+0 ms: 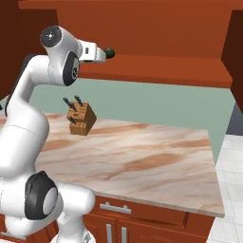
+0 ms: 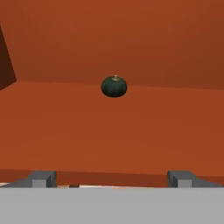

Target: Pick the squashs from the cabinet and place them in one bowl. Pick the carrot from the sink and place it in the other bowl.

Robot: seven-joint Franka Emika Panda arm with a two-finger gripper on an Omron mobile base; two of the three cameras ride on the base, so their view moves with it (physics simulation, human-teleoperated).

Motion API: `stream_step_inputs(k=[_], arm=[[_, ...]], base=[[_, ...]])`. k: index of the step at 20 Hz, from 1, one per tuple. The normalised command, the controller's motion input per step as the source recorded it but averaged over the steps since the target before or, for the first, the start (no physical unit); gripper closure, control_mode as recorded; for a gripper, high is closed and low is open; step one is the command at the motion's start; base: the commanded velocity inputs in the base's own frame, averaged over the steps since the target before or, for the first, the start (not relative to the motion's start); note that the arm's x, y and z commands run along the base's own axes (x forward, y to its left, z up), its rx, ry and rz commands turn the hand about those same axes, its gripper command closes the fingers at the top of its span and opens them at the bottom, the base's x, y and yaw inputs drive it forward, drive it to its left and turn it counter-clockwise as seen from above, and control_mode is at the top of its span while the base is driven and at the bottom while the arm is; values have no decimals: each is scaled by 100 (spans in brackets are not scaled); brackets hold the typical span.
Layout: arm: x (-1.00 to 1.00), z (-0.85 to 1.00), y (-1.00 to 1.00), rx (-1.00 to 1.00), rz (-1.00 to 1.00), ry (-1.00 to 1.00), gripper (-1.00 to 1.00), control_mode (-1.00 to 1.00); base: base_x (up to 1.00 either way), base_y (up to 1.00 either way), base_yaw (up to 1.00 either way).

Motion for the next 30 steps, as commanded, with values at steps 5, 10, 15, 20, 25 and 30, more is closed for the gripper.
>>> stream_step_inputs(k=[5,10,15,20,25,30], arm=[[38,0,-1,1,-4,0,-100,-100],[36,0,0,2,-3,0,-100,-100],[31,0,0,5,-1,0,-100,-100],[33,0,0,6,0,0,-100,-100],[30,-7,0,0,-3,0,-100,-100],[31,-6,0,0,-4,0,-100,-100]], base=[[0,0,0],[0,0,0],[0,0,0],[0,0,0],[0,0,0],[0,0,0]])
